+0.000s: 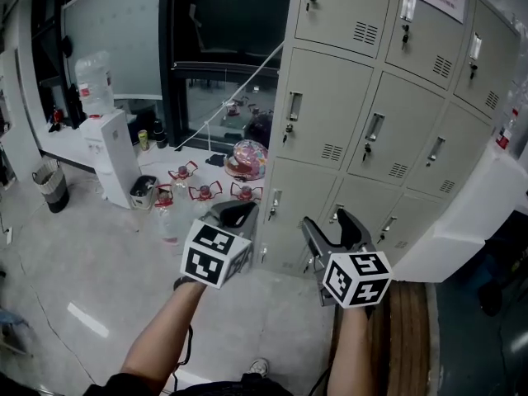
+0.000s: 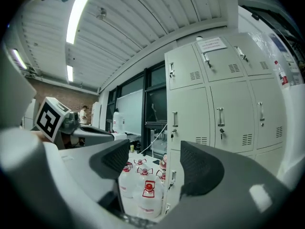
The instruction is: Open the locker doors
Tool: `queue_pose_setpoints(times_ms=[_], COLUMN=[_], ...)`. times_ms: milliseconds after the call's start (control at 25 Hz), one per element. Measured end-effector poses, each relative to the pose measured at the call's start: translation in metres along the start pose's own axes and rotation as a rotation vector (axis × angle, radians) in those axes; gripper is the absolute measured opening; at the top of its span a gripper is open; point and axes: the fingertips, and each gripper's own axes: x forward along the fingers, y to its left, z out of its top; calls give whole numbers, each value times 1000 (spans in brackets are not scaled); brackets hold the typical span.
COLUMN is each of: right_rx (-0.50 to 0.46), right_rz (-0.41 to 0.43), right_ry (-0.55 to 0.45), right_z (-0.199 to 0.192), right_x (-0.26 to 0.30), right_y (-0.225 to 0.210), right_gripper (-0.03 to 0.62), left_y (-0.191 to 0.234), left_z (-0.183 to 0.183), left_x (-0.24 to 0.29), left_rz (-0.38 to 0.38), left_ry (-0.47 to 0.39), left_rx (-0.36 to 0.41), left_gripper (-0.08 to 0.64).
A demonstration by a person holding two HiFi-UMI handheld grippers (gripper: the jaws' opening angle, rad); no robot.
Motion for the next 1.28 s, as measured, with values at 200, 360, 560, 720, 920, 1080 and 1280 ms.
queue_pose_setpoints(times_ms=[200,360,560,720,920,1080,1280], right_rx=[-1,-11,-18,-27,-26,-26,-26], right_rz=[42,55,83,108,127,140,158], right_ry=[0,0,0,1,-10,-16,-20], right_z=[6,8,11,13,15,15,12], right_x=[31,50,68,80,90,100,118], right_y=[-20,-38,-54,-59,-62,-62,-58], right_gripper=[354,374,376,377,377,376,376], left_y=[14,21,24,25,28,39,53], left_z=[8,13,12,12,14,14,7], left_x=[28,49,71,82,89,92,95], left_rz=[30,38,33,45,44,65,82], left_ry=[-5,-17,7,17,28,22,25], left_rx=[-15,-57,-90,-92,-92,-88,-98], left_gripper=[3,3,3,3,3,3,3])
